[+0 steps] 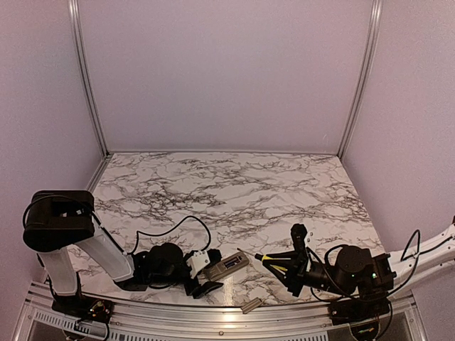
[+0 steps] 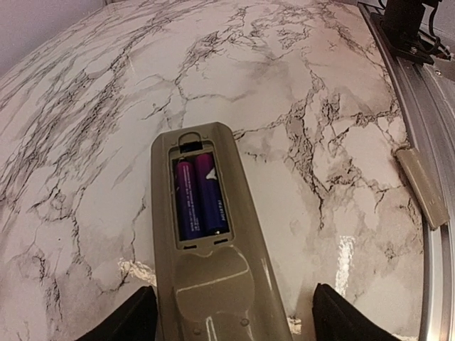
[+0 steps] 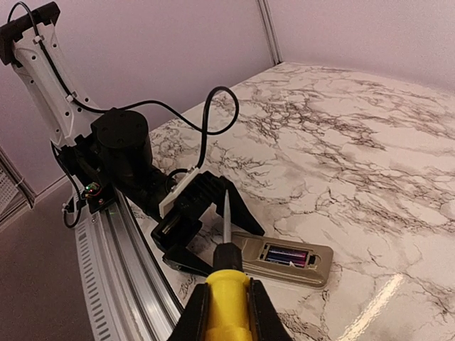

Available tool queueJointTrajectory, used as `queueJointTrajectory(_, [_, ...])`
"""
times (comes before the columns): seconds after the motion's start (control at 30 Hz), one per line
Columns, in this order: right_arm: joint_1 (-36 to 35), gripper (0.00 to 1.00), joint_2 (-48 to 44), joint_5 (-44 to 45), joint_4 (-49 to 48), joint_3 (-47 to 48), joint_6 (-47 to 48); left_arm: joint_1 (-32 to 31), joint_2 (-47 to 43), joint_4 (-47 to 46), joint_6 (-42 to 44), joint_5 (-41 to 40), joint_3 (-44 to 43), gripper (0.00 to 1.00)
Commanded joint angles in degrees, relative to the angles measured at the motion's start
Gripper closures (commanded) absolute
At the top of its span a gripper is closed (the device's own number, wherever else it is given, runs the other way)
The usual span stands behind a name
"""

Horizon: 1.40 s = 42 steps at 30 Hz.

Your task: Unload the batteries from the remote control

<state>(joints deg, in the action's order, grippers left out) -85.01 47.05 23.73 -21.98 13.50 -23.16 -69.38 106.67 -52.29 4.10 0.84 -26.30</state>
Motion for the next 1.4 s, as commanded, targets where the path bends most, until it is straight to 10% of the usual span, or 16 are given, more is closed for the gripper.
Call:
queueJointTrajectory(0.0, [-0.43,1.0,-0.76,1.24,1.06,1.27,0.96,-0.37,1.25,-0.41,0.92,-3.22,-1.04,0.23])
queueJointTrajectory(0.37, [-0.42,1.0,0.91,2.11,0.9,1.84,1.15,-0.73,4.33,-1.61,-0.51,-5.23,-3.22,0.38])
queueJointTrajectory(0.7, [-0.16,1.0,0.01,3.9,3.31,2.73,0.82,-2.54,-0.65,1.04,2.51,-7.38,-2.41,1.0])
queueJointTrajectory(1.37, [-0.07,1.0,-4.89,7.97,13.55,7.05,0.4,-3.56,-8.4,1.45,11.17,-15.73,-2.29,1.0])
